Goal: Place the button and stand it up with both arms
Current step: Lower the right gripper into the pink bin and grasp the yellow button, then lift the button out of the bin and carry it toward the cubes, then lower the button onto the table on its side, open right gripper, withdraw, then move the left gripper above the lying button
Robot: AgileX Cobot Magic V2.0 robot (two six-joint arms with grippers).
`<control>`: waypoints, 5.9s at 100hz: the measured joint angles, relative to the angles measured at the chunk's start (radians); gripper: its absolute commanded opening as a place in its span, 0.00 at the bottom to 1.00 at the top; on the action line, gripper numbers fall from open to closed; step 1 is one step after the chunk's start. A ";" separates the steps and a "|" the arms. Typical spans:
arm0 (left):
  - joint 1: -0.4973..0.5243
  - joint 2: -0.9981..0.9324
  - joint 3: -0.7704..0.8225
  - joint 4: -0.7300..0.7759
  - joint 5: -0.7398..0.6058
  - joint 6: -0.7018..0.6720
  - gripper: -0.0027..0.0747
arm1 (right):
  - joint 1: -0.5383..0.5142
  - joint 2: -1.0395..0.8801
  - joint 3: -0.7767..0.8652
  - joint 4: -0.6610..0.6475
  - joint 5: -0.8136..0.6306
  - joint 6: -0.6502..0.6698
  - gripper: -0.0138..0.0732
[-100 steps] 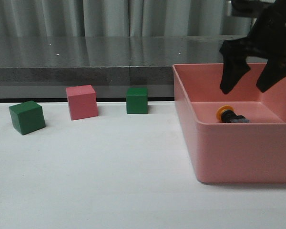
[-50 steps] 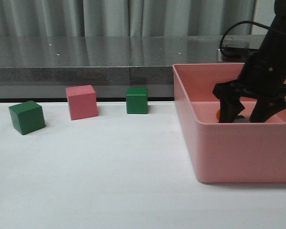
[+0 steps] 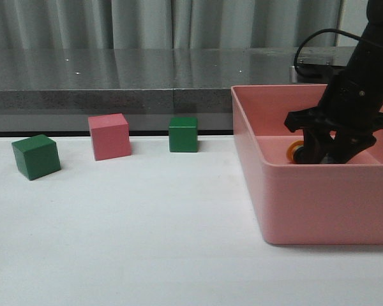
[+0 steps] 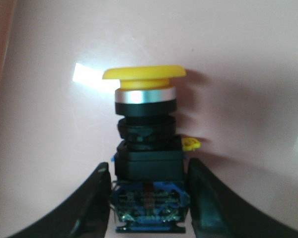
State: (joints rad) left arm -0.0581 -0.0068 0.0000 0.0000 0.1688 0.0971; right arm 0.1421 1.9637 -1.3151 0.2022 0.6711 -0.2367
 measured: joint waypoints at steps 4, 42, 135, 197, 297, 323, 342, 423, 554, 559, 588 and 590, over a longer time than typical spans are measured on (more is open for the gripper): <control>0.000 0.000 0.000 0.000 0.000 0.000 0.01 | 0.000 0.000 -0.001 0.000 0.003 0.000 0.27; 0.000 0.000 0.000 0.000 0.000 0.000 0.01 | 0.008 -0.153 -0.140 0.000 0.203 -0.040 0.27; 0.000 0.000 0.000 0.000 0.000 0.000 0.01 | 0.461 0.170 -0.515 0.113 0.408 -0.743 0.27; 0.000 0.000 0.000 0.000 0.000 0.000 0.01 | 0.488 0.322 -0.558 0.068 0.391 -0.767 0.32; 0.000 0.000 0.000 0.000 0.000 -0.002 0.01 | 0.412 0.061 -0.558 0.050 0.504 -0.563 0.55; 0.000 0.000 0.000 0.000 0.000 -0.002 0.01 | 0.197 -0.159 -0.558 0.046 0.538 -0.354 0.18; 0.000 0.000 0.000 0.000 0.000 -0.002 0.01 | 0.022 -0.300 -0.535 0.044 0.526 -0.276 0.09; 0.000 0.000 0.000 0.000 0.000 -0.002 0.01 | -0.190 -1.356 0.836 0.080 -0.453 -0.232 0.09; 0.000 1.259 -0.939 -0.756 0.579 0.897 0.52 | -0.191 -1.454 0.899 0.129 -0.510 -0.231 0.09; 0.000 1.303 -0.961 -0.784 0.601 0.961 0.71 | -0.191 -1.454 0.899 0.129 -0.510 -0.231 0.09; 0.000 1.465 -0.987 -1.033 0.599 1.116 0.91 | -0.191 -1.454 0.899 0.131 -0.510 -0.231 0.09; 0.000 1.472 -0.987 -1.044 0.599 1.119 0.90 | -0.191 -1.454 0.899 0.131 -0.510 -0.231 0.09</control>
State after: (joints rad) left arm -0.0581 1.4650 -0.9873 -1.0440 0.7681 1.2163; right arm -0.0489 0.5096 -0.4157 0.3331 0.1612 -0.4675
